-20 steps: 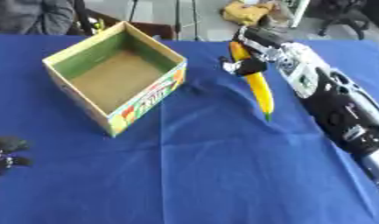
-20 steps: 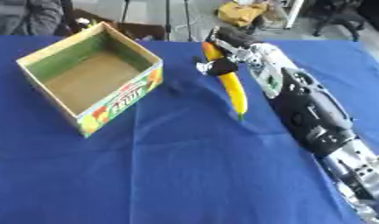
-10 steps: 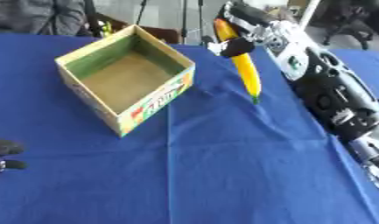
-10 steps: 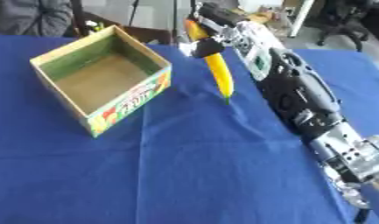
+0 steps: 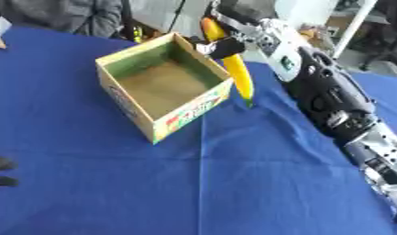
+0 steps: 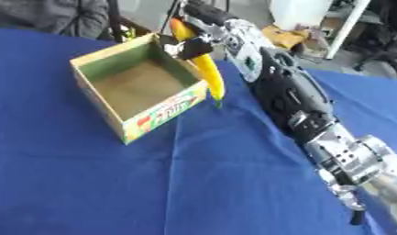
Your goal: Pick up objects on the table and place them in the box.
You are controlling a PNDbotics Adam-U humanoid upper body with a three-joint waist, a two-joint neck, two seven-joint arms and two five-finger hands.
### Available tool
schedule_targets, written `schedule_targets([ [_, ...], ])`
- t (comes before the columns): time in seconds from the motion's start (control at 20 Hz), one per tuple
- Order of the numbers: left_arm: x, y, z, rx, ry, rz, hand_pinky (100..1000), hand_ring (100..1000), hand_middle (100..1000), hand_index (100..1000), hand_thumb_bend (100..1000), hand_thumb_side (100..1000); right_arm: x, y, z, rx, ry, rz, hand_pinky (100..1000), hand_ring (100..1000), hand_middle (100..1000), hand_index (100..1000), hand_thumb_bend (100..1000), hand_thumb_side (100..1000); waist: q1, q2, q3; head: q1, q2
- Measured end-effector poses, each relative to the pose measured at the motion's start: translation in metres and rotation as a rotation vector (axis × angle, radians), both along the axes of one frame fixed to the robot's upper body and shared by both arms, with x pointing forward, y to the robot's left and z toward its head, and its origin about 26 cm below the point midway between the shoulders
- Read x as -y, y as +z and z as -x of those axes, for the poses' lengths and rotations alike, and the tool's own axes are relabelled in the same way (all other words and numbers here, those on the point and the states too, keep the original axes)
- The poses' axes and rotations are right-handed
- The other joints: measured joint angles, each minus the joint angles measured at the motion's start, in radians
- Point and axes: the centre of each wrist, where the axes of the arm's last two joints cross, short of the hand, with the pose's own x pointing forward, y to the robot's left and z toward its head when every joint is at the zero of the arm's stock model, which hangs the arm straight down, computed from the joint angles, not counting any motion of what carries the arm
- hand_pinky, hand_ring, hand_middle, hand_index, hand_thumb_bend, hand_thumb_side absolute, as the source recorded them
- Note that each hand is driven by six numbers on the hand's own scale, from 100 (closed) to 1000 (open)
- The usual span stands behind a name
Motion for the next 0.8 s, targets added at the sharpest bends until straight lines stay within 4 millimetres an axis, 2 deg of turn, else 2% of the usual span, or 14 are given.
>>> schedule_targets([
  [0.2, 0.004, 0.006, -0.002, 0.017, -0.012, 0.006, 609, 720, 608, 595, 188, 1000, -0.008, 0.004, 0.001, 0.07, 0.033, -0.007, 239, 169, 140, 300, 100, 517, -0.01, 0.016, 0.046, -0.028, -0.018],
  [0.5, 0.007, 0.009, -0.003, 0.027, -0.025, 0.003, 609, 720, 608, 595, 186, 1000, -0.019, 0.01, 0.005, 0.214, 0.089, 0.012, 250, 177, 147, 295, 100, 512, -0.029, 0.039, 0.091, -0.07, -0.043],
  [0.8, 0.01, 0.011, -0.004, 0.037, -0.031, 0.004, 610, 721, 608, 595, 183, 1000, -0.02, 0.009, 0.005, 0.279, 0.106, 0.036, 275, 192, 153, 306, 100, 525, -0.032, 0.061, 0.095, -0.098, -0.061],
])
